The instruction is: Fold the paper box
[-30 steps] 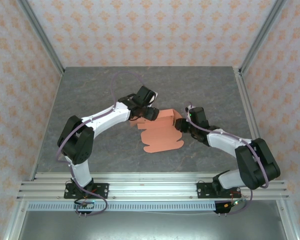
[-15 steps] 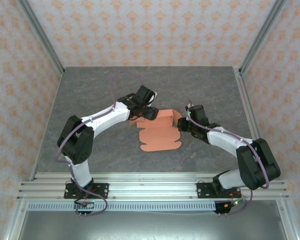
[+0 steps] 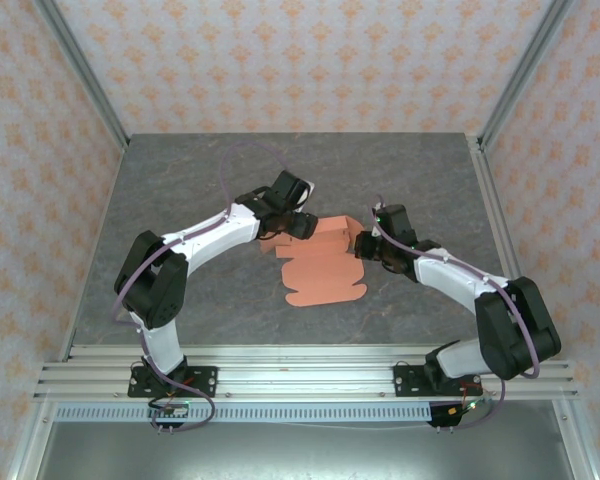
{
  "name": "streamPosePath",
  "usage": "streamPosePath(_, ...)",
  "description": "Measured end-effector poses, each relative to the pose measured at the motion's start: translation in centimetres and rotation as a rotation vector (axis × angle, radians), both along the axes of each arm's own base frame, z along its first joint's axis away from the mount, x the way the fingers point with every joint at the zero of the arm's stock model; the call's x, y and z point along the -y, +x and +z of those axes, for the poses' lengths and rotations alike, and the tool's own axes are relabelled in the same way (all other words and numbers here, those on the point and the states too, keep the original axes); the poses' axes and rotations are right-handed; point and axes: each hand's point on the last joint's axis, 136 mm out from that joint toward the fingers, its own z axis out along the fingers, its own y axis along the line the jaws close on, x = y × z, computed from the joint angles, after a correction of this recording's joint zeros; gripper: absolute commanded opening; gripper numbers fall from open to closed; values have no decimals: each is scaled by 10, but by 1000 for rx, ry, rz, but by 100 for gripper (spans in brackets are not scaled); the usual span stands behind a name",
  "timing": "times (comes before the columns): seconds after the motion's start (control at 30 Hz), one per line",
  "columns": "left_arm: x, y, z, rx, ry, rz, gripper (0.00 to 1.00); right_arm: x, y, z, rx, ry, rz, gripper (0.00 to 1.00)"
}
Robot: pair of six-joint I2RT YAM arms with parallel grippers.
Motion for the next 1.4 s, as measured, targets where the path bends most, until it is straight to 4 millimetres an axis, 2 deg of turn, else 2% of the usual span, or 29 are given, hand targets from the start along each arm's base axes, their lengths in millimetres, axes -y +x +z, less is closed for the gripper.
streamPosePath(0.33, 1, 0, -1, 2, -4, -2, 66, -4, -5, -3, -18, 27, 10, 8)
streamPosePath(0.4, 1, 0, -1, 1, -4, -2, 66, -8, -8, -6, -19, 38, 20, 12)
streamPosePath(0.57, 1, 0, -1, 1, -4, -2, 66, -20, -9, -5, 22, 59, 57, 14)
streamPosePath(0.77, 1, 0, -1, 0, -4, -2, 66, -27, -8, -6, 58, 86, 87, 27)
streamPosePath(0.9, 0, -1, -3, -4, -3, -4, 66, -32, -4, -5, 104, 98, 118, 41)
streamPosePath(1.1, 1, -2, -3, -4, -3, -5, 66, -33, -7, -10, 145, 122, 134, 48)
streamPosePath(1.4, 1, -2, -3, -4, -3, -6, 66, -30, 8, 19, 231, 270, 162, 52)
